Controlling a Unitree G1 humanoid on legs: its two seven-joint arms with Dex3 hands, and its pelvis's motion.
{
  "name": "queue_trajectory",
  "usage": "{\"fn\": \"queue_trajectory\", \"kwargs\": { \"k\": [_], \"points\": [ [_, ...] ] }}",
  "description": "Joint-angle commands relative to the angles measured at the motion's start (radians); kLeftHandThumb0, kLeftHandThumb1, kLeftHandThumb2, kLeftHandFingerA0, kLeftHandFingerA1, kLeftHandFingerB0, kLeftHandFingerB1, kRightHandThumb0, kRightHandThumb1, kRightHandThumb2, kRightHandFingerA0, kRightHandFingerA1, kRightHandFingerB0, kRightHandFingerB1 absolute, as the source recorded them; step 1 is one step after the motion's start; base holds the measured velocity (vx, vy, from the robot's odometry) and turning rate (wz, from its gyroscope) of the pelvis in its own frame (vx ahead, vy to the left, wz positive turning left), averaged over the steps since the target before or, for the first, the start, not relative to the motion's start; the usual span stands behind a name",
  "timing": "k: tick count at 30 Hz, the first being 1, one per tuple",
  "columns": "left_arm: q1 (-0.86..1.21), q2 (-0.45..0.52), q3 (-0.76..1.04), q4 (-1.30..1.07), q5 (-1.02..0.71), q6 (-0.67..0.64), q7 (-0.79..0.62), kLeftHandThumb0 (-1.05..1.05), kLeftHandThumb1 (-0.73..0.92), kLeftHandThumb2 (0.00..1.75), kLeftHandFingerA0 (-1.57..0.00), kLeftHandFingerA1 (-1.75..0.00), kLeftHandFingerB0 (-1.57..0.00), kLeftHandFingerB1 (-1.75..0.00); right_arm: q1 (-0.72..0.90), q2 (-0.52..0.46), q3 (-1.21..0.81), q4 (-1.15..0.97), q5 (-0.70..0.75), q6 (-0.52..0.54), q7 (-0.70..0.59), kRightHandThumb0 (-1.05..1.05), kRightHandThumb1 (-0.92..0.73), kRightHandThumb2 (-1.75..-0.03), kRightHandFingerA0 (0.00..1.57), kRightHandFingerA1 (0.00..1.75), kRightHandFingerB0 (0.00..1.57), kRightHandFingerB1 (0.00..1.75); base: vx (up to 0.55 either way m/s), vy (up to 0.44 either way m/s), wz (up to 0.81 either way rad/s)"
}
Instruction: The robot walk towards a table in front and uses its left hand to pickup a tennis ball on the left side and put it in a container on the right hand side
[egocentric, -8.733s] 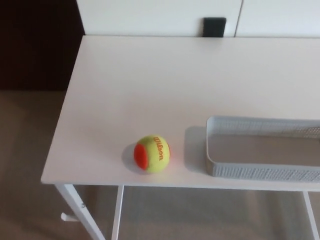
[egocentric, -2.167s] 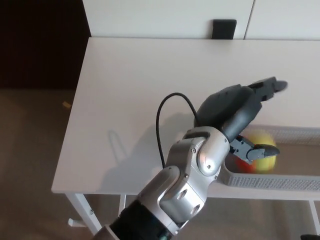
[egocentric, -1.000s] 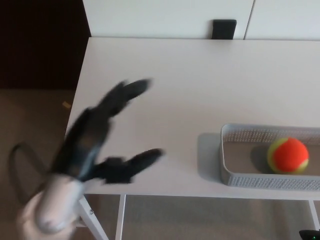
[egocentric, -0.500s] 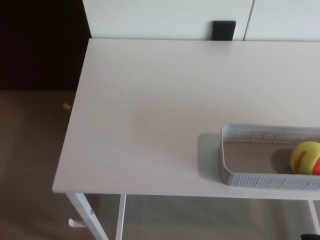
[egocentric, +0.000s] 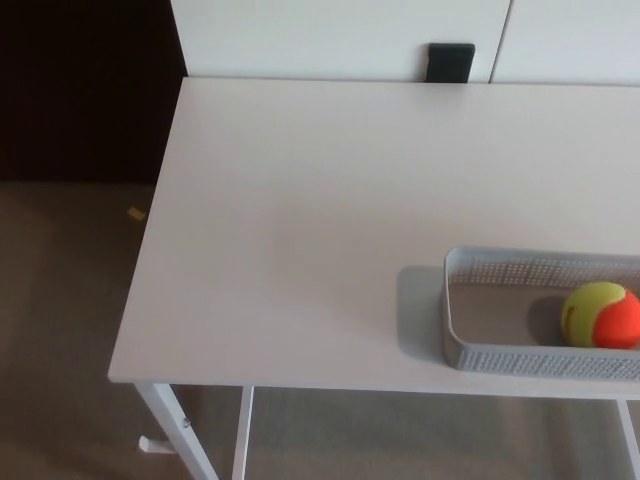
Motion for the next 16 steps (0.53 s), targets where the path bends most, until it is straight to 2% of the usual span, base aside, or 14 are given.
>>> {"fn": "queue_trajectory", "kwargs": {
  "k": [1,2,3,6,7,8,9,14,15,16],
  "points": [
    [-0.183,0.090,-0.145,0.230,0.002,-0.096,-0.074,-0.61,0.54,0.76,-0.02,-0.30,-0.04,-0.27,0.030,-0.026,-0.007,0.046,-0.004,-0.035,-0.022,-0.51,-0.69,-0.61,0.28,0.38,0.22,0.31,0.00,0.000,0.00],
    [-0.196,0.094,-0.152,0.250,-0.011,-0.101,-0.075,-0.61,0.54,0.76,-0.02,-0.30,-0.04,-0.27,0.031,-0.025,-0.008,0.047,-0.003,-0.037,-0.022,-0.51,-0.69,-0.61,0.28,0.38,0.22,0.31,0.00,0.000,0.00],
    [-0.222,0.099,-0.165,0.295,-0.010,-0.116,-0.058,-0.61,0.62,0.61,0.00,-0.29,-0.01,-0.28,0.033,-0.021,-0.010,0.046,-0.001,-0.040,-0.022,-0.53,-0.69,-0.61,0.27,0.37,0.22,0.31,0.00,0.000,0.00],
    [-0.295,0.095,-0.197,0.431,-0.009,-0.174,-0.005,-0.56,0.64,0.60,0.00,-0.27,-0.04,-0.28,0.034,-0.010,-0.010,0.046,0.002,-0.047,-0.027,-0.54,-0.70,-0.61,0.26,0.37,0.22,0.31,0.00,0.000,0.00],
    [-0.317,0.101,-0.255,0.485,0.058,-0.189,0.080,-0.69,0.42,0.82,0.00,-0.45,-0.02,-0.42,0.037,-0.006,-0.015,0.034,0.007,-0.045,-0.031,-0.52,-0.71,-0.61,0.27,0.37,0.22,0.31,0.00,0.000,0.00],
    [-0.329,0.107,-0.283,0.516,0.083,-0.200,0.118,-0.69,0.42,0.82,0.00,-0.45,-0.02,-0.42,0.038,-0.005,-0.017,0.029,0.009,-0.044,-0.032,-0.52,-0.71,-0.61,0.27,0.37,0.22,0.31,0.00,0.000,0.00],
    [-0.332,0.115,-0.318,0.534,0.104,-0.212,0.135,-0.38,0.43,0.99,-0.03,-0.52,0.00,-0.49,0.041,-0.010,-0.023,0.031,0.014,-0.057,-0.029,-0.53,-0.70,-0.61,0.27,0.38,0.22,0.32,0.00,0.000,0.00],
    [-0.327,0.157,-0.397,0.563,0.097,-0.222,0.162,-0.38,0.41,0.97,-0.02,-0.50,0.00,-0.49,0.019,-0.018,-0.030,0.061,0.009,-0.055,-0.035,-0.52,-0.71,-0.61,0.28,0.38,0.22,0.31,0.00,0.000,0.00],
    [-0.327,0.169,-0.394,0.561,0.077,-0.229,0.141,-0.68,0.45,0.84,-0.03,-0.47,-0.01,-0.40,0.016,-0.017,-0.034,0.063,0.011,-0.056,-0.034,-0.52,-0.71,-0.61,0.28,0.38,0.22,0.31,0.00,0.000,0.00],
    [-0.327,0.169,-0.394,0.561,0.077,-0.229,0.141,-0.68,0.45,0.84,-0.03,-0.47,-0.01,-0.40,0.016,-0.017,-0.034,0.063,0.011,-0.056,-0.034,-0.52,-0.71,-0.61,0.28,0.38,0.22,0.31,0.00,0.000,0.00]
  ]
}}
